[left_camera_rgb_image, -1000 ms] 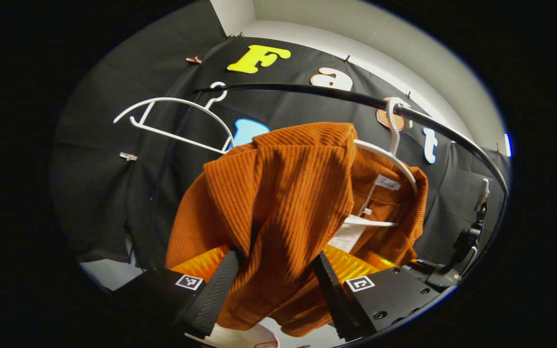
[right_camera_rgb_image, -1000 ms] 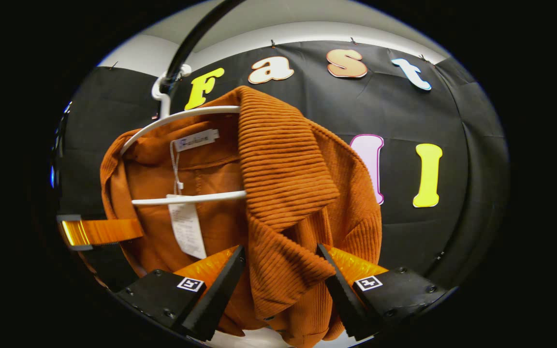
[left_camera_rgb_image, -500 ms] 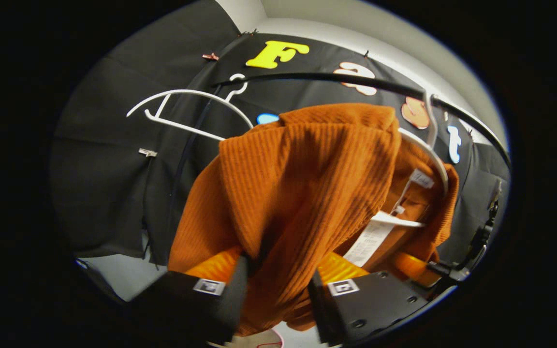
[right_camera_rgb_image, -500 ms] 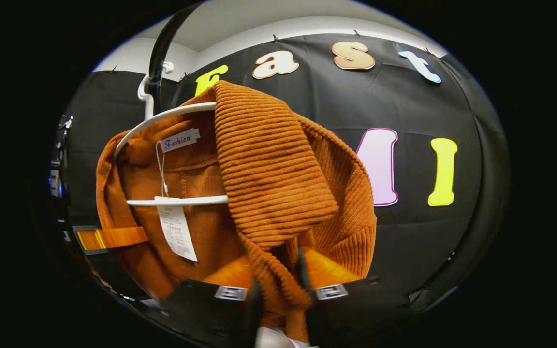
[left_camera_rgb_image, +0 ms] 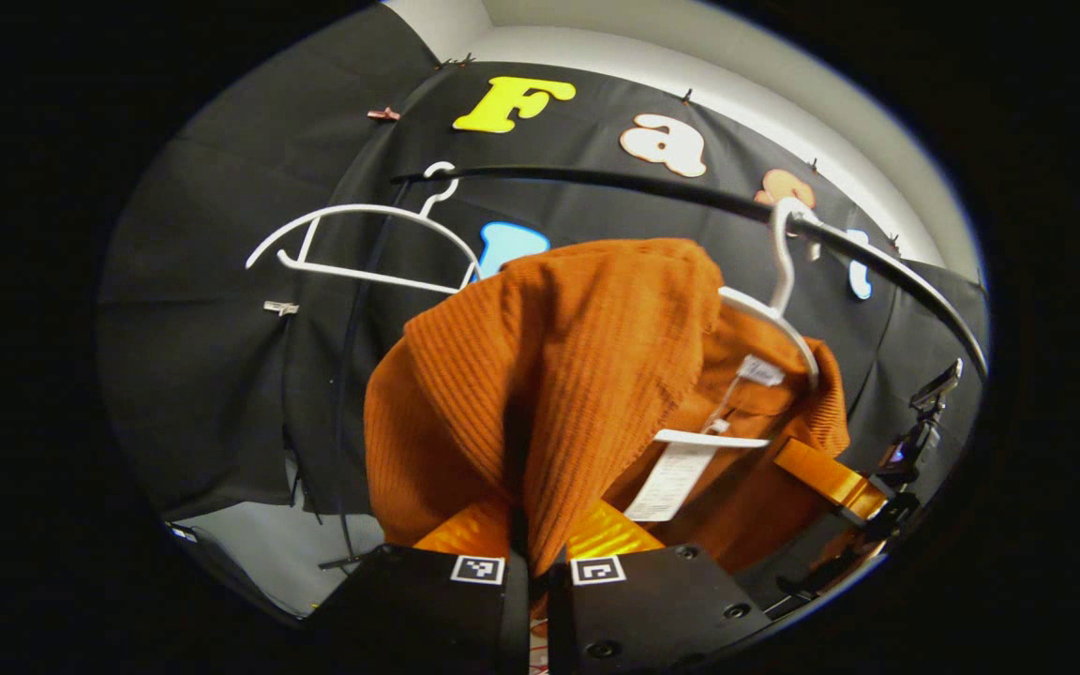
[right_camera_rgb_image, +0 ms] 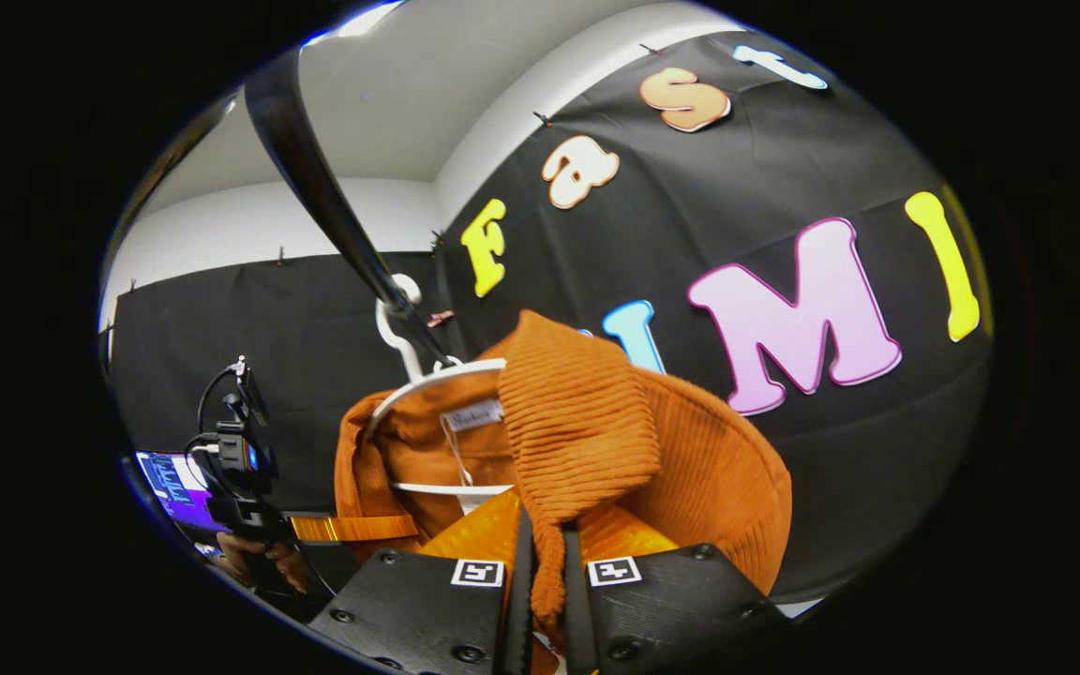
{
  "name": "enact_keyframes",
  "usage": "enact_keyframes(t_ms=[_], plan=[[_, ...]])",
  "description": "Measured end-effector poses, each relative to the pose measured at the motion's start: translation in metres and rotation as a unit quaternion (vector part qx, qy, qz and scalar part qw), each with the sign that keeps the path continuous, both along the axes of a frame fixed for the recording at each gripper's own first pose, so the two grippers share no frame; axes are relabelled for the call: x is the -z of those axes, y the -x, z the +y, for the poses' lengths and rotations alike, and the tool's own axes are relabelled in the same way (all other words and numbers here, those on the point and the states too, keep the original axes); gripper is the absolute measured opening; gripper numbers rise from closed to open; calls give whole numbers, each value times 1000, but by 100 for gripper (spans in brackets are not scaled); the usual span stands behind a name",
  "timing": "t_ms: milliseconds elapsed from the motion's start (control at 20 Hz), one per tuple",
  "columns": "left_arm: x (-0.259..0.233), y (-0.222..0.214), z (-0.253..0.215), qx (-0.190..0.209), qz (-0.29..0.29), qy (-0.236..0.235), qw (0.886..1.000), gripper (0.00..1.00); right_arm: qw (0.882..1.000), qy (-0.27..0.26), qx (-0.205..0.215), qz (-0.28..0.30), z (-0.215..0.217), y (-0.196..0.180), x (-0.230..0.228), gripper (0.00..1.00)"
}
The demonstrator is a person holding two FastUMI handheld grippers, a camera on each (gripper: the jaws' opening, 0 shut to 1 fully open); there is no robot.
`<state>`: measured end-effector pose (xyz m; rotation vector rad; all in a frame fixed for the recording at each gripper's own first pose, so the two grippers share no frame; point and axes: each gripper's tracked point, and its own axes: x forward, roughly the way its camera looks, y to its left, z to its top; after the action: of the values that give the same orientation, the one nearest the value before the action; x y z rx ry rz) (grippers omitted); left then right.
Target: Grasp the clothes on the hanger with both hands and then place them into the laundry hamper below.
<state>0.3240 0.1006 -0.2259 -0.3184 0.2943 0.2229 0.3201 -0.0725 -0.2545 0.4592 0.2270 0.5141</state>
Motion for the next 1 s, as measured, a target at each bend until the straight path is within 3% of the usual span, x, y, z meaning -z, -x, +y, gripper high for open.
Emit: enact_keyframes(t_ms=[150,200,250,350,400,500,550,600,650,850,1000], plan=[[-39,2,-9,19,-35,1,999,12,997,-77,-24,20,5,-2,-7,14],[-53,2,-8,20,-48,-5,999,12,993,-108,-29,26,4,-1,-12,18],[-67,2,-5,20,-63,-10,998,11,991,-129,-29,24,0,0,-18,14],[-90,3,3,16,-87,-24,996,11,987,-160,-29,5,-8,1,-41,17],[-100,5,9,12,-96,-32,995,11,983,-180,-28,-10,-14,0,-57,12],[-116,5,22,1,-111,-54,992,12,976,-214,-6,-34,-36,-11,-80,16],[-121,4,30,-5,-115,-65,991,9,980,-196,11,-38,-44,-20,-75,10],[-121,3,35,-10,-113,-71,991,12,984,-171,29,-32,-51,-29,-63,23],[-122,3,39,-13,-111,-78,991,12,987,-153,33,-21,-49,-27,-48,15],[-142,5,57,-25,-107,-134,985,12,985,-164,51,-5,-64,-32,-45,15],[-148,2,70,-23,-105,-155,982,11,991,-110,77,-24,-78,-47,-46,15]])
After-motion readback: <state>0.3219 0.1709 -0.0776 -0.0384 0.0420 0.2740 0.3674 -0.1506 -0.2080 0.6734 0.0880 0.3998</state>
